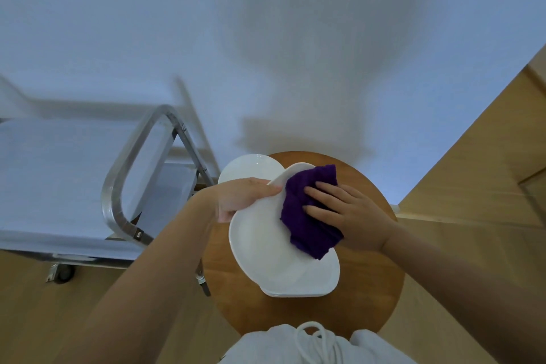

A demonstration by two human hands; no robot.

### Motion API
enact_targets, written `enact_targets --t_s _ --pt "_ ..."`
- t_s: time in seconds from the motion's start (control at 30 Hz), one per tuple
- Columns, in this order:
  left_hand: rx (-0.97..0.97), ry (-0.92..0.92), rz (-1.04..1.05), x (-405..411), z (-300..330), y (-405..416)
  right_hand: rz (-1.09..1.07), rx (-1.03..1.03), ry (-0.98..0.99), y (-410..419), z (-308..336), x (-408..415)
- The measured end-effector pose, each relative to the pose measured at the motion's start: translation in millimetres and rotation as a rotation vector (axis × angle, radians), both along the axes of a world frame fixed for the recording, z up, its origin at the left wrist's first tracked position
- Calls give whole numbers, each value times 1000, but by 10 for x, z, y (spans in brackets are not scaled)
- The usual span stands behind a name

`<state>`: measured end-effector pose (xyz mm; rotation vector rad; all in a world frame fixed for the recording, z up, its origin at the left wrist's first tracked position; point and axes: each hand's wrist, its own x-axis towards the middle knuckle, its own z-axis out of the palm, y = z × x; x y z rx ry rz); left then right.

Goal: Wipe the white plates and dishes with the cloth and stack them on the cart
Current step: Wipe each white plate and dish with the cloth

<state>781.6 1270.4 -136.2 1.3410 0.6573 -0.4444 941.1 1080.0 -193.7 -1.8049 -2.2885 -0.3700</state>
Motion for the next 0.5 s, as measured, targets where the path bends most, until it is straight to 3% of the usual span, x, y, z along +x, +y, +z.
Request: enact_targets --t_s 0.17,0.3,0.4,0.5 --pt "-183 -9 271 -25 -7 146 -186 -17 489 36 102 -173" --pt "-259 -132 531 24 -113 155 -407 -346 1003 64 245 -229" --pt "-247 -300 548 95 -154 126 -455 -492 1427 91 245 -187" --pt "-193 -349 513 78 -172 91 -390 -539 1771 96 245 -159"
